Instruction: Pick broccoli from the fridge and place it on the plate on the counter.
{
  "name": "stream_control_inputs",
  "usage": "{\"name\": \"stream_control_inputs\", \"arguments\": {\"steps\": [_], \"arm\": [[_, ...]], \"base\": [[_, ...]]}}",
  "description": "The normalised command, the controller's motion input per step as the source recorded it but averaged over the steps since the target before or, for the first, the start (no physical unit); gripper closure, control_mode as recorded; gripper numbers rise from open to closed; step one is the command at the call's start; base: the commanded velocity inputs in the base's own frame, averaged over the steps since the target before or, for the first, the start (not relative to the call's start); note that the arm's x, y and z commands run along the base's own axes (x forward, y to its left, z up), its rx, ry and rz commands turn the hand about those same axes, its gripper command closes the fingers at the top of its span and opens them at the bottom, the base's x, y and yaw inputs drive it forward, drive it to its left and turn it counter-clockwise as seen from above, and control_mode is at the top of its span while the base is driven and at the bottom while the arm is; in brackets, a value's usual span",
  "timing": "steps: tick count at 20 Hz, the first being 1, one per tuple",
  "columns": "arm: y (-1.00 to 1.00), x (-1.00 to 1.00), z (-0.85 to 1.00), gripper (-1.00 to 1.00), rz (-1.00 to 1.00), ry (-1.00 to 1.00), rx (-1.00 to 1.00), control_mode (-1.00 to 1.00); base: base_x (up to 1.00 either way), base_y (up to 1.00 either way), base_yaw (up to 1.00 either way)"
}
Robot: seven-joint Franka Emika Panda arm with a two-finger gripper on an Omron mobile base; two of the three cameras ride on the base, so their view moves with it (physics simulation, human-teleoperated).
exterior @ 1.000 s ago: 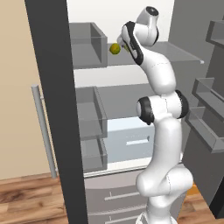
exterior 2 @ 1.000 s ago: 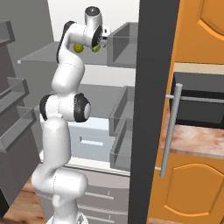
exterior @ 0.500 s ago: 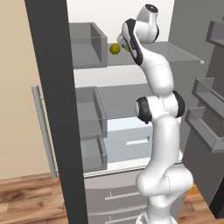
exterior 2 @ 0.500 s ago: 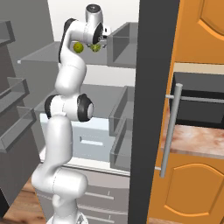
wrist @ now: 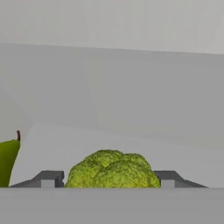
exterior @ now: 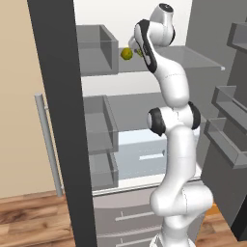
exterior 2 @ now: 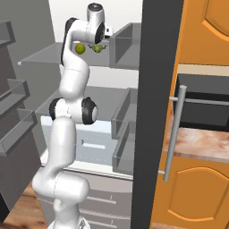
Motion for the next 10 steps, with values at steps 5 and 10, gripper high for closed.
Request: {"name": "stream_control_inputs", "arguments": {"steps": [5,10], "arm": [[0.0,-0.21,0.0,1.0,0.0,-0.11,0.0,-1.0],[0.0,-0.19,-0.03,1.0,0.0,-0.2,0.0,-1.0]], "base": [[0.0,0.0,0.0],[0.0,0.0,0.0]]}}
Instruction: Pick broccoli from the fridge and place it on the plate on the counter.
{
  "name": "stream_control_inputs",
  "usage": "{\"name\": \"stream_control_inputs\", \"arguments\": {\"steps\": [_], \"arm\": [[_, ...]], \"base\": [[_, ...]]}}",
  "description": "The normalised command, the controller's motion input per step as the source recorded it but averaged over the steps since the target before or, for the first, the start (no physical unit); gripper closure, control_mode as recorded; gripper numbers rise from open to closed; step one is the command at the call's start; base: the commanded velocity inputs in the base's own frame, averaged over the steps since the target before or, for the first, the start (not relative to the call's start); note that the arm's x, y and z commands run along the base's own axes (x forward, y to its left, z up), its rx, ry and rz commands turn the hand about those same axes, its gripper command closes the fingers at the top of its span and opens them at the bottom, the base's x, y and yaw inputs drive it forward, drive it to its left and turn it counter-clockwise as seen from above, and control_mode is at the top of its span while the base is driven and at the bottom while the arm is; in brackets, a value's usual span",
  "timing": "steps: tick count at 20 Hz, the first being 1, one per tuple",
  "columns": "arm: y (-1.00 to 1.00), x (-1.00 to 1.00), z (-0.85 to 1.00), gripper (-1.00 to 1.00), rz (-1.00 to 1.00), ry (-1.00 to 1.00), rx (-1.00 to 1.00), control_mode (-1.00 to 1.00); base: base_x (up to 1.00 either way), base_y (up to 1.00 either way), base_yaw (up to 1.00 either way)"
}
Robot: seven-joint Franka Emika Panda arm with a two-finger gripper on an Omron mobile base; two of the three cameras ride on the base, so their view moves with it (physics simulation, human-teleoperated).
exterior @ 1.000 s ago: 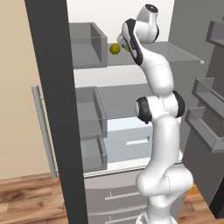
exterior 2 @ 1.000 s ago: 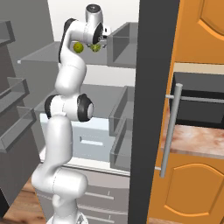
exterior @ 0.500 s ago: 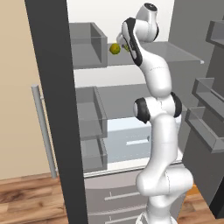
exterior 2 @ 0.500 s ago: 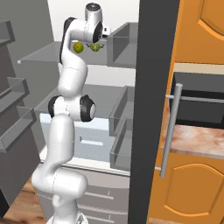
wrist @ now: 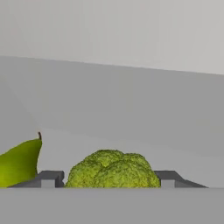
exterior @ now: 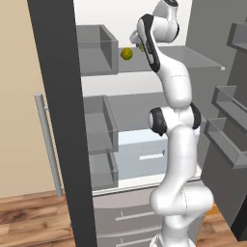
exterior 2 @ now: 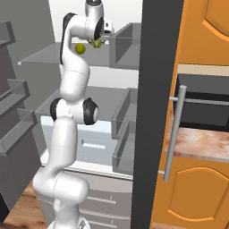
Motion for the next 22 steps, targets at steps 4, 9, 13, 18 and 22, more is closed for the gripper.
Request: {"name": "stream_control_inputs", "arguments": {"steps": [4,9,13,18,22], "arm": [[0.0,-0.2,-0.29,1.0,0.0,-0.17,0.0,-1.0],[0.0,-0.12,-0.58,1.0,0.0,-0.12,0.0,-1.0],[0.0,-0.17,-0.73,1.0,0.0,-0.12,0.0,-1.0],[0.0,-0.23,-0.66,1.0,0.0,-0.16,0.0,-1.0],[0.0,-0.2,-0.58,1.0,0.0,-0.25,0.0,-1.0]], "base": [[0.0,0.0,0.0],[0.0,0.0,0.0],[0.0,0.0,0.0],[0.0,0.0,0.0],[0.0,0.0,0.0]]}}
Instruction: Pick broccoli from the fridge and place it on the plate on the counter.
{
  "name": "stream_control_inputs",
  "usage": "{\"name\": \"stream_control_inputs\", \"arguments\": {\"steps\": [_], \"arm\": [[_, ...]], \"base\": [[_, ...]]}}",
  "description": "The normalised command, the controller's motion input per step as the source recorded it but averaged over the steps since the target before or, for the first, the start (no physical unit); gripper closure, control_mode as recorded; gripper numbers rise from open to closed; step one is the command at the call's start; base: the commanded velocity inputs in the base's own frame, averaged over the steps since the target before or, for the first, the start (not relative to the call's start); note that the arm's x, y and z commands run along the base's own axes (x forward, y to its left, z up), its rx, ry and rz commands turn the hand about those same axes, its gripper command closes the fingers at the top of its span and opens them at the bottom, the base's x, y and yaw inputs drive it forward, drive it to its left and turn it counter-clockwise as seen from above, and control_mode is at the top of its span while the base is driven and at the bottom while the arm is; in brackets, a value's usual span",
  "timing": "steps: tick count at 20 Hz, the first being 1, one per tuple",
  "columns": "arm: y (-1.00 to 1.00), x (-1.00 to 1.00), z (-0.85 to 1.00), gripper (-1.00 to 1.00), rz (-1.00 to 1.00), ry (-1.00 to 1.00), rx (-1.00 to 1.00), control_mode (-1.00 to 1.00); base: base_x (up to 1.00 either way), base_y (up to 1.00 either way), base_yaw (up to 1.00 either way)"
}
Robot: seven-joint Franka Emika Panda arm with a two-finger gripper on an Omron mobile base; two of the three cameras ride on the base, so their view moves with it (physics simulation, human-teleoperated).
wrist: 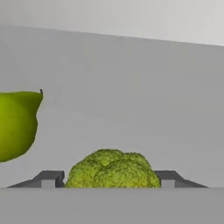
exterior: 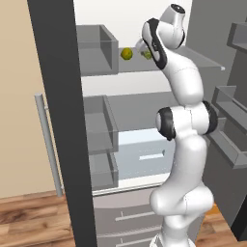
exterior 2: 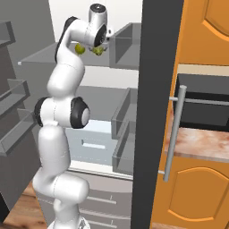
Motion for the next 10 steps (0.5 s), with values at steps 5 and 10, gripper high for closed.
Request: {"name": "stream_control_inputs", "arguments": {"steps": [5,10], "arm": [[0.0,-0.5,-0.35,1.0,0.0,-0.31,0.0,-1.0],[0.0,-0.92,0.12,1.0,0.0,-0.23,0.0,-1.0]], "base": [[0.0,0.0,0.0],[0.0,0.0,0.0]]}}
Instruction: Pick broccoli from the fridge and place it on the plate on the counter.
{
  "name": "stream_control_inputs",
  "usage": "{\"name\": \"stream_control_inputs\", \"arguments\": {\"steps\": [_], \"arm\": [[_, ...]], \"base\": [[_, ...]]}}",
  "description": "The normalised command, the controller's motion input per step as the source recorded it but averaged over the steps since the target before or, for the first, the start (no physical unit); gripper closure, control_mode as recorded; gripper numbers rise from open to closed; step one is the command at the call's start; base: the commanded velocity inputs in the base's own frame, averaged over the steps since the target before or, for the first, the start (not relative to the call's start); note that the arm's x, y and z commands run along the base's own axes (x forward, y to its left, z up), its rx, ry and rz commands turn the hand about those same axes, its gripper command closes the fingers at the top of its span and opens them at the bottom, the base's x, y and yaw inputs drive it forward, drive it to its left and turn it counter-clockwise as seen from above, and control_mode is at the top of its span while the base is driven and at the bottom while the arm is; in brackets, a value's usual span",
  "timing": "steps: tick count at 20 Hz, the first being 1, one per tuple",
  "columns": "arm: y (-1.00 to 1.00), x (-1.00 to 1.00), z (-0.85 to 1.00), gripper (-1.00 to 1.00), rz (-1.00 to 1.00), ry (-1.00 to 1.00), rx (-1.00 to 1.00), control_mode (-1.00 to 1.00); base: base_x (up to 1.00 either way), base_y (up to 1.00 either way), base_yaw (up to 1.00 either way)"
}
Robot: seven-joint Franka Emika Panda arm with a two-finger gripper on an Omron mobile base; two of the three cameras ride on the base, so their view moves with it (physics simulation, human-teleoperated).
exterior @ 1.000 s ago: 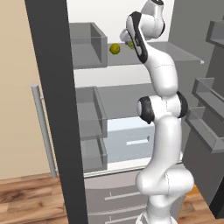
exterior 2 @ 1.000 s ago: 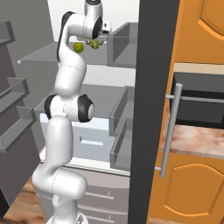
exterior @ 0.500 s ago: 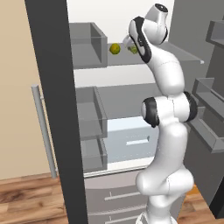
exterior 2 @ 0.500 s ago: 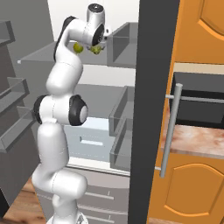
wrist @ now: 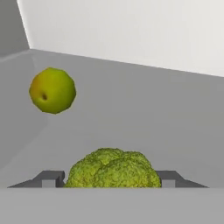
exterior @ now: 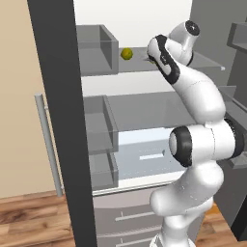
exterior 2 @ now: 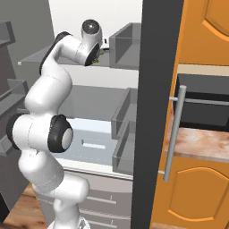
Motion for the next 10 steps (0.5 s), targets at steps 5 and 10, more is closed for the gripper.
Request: {"name": "stream_control_inputs", "arguments": {"steps": [5,10], "arm": [[0.0,-1.0,0.3,1.0,-0.03,-0.1,0.0,-1.0],[0.02,-0.93,0.24,1.0,-0.04,0.0,0.0,-1.0]], "base": [[0.0,0.0,0.0],[0.0,0.0,0.0]]}}
